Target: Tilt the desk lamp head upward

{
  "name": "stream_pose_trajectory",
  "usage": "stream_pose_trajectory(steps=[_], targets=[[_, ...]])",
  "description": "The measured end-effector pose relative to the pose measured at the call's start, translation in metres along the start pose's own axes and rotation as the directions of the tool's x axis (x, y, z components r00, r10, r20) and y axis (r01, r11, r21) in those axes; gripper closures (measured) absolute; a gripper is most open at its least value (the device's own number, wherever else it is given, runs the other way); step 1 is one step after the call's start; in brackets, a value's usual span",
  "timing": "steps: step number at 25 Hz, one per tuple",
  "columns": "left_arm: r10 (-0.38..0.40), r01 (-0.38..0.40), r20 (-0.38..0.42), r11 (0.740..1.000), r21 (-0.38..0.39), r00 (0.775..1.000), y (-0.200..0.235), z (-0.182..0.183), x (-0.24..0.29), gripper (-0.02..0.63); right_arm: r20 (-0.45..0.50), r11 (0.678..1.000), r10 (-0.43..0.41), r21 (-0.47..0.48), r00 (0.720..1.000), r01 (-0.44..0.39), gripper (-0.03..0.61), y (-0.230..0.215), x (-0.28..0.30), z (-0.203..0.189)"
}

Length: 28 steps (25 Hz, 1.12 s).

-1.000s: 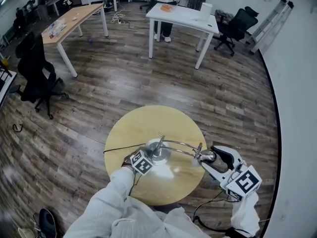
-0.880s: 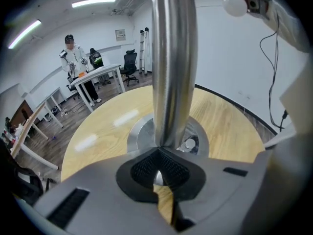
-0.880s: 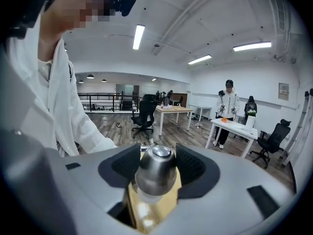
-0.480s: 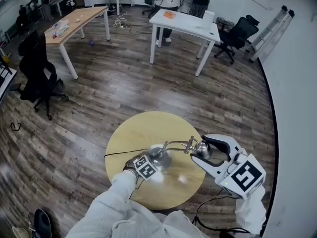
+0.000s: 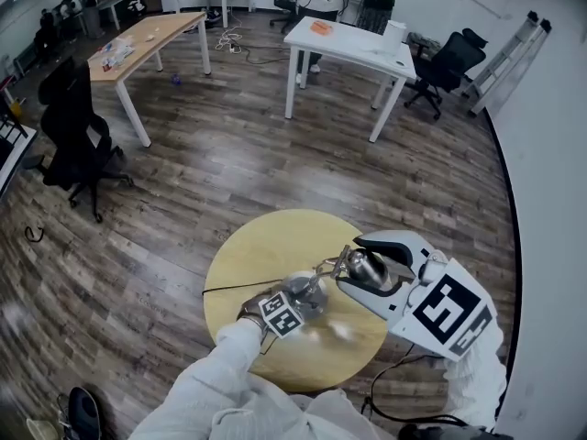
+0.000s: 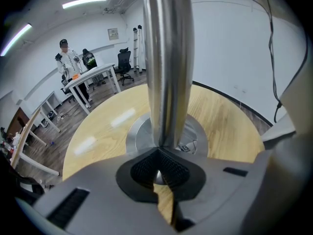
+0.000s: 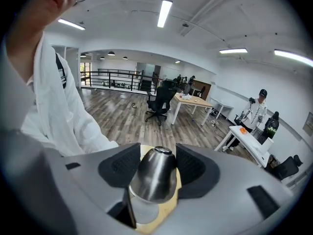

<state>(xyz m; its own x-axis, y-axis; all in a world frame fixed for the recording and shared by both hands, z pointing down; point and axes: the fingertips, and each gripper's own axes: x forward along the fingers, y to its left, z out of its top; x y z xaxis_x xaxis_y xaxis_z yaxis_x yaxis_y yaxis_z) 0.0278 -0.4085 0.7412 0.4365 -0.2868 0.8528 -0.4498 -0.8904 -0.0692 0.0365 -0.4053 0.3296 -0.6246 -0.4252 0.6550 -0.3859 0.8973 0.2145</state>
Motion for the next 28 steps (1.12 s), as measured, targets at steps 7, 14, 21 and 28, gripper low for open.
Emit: stream_pose_trajectory(steps=[7, 14, 21, 28], targets=[[-0.013, 0.013, -0.002, 1.0, 0.003, 1.0, 0.001, 0.002, 0.0, 0.62, -0.012, 0.999, 0.038, -0.008, 0.999, -0.038, 0.342, -0.004, 0.016, 0.016], [-0.02, 0.02, 0.001, 0.999, 0.024, 1.0, 0.002, 0.0, 0.0, 0.619, 0.062, 1.0, 0.02, -0.023, 0.998, -0.018, 0.341, -0.005, 0.01, 0.015], [-0.011, 0.01, 0.025, 0.999, 0.031, 1.0, 0.001, 0.0, -0.001, 0.618, 0.209, 0.994, -0.096, -0.029, 0.973, 0.104, 0.341, -0.008, -0.008, 0.019], [-0.003, 0.019, 0.094, 0.986, -0.167, 0.996, 0.007, -0.01, -0.015, 0.615, 0.447, 0.913, -0.387, 0.31, 0.807, 0.266, 0.342, -0.037, -0.097, 0.001]])
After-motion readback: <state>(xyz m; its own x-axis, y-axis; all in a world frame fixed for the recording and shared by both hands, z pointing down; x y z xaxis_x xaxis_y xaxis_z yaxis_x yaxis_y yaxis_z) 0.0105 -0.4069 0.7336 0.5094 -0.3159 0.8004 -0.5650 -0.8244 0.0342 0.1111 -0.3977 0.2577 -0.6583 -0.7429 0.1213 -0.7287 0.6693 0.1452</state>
